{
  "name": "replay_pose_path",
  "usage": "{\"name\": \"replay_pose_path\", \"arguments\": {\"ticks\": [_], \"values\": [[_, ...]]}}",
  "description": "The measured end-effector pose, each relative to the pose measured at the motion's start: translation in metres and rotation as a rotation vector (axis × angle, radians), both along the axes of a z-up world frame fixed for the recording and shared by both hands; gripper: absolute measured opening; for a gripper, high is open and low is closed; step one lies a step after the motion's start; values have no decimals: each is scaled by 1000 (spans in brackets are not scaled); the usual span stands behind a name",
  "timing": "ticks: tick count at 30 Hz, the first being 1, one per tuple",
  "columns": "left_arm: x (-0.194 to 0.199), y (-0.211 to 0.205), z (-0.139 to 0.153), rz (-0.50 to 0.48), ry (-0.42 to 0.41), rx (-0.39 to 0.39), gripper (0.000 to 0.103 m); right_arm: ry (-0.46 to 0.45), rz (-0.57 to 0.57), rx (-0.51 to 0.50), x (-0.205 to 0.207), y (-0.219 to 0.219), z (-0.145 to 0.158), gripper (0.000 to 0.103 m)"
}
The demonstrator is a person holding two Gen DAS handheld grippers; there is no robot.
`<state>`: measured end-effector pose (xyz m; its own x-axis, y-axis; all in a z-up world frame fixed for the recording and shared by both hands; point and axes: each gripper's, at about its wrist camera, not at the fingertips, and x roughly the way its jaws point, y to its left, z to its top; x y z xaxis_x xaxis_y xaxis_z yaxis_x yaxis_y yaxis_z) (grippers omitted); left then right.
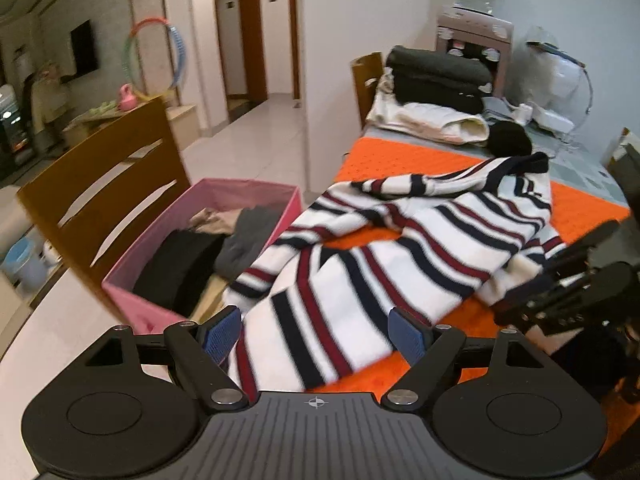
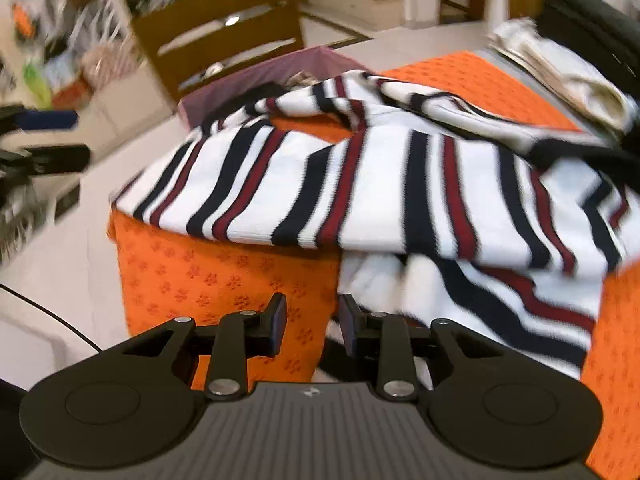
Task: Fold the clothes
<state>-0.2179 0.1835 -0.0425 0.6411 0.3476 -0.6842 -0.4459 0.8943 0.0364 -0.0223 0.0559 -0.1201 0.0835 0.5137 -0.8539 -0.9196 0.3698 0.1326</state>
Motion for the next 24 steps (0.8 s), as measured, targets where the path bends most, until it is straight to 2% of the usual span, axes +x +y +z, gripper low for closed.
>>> {"name": "replay_pose_path", "arguments": {"ticks": [4,10,12,14,16,18,21,24], "values": [[-18,-6,-6,37,15,-11,83,-43,85,-30,-8,15,-10,33],[-29,-12,-13,66,20,-31,83,-169,74,-44,-10,12,-10,33],[-30,-12,-14,72,19,-35,83,-184,75,-31,-10,10,-5,33],[-29,-12,-14,74,15,-36,83,-193,87,-8,-13,12,-2,37],[-31,-11,-14,81,13,-32,83,-217,126,5,-18,19,-1,48],[-32,-10,-13,93,8,-30,83,-202,151,29,-21,27,0,56],[-38,-10,-11,110,2,-25,83,-78,109,46,-13,41,-3,56],[-42,-10,-9,131,1,-23,83,-139,128,39,-18,47,-5,56]]}}
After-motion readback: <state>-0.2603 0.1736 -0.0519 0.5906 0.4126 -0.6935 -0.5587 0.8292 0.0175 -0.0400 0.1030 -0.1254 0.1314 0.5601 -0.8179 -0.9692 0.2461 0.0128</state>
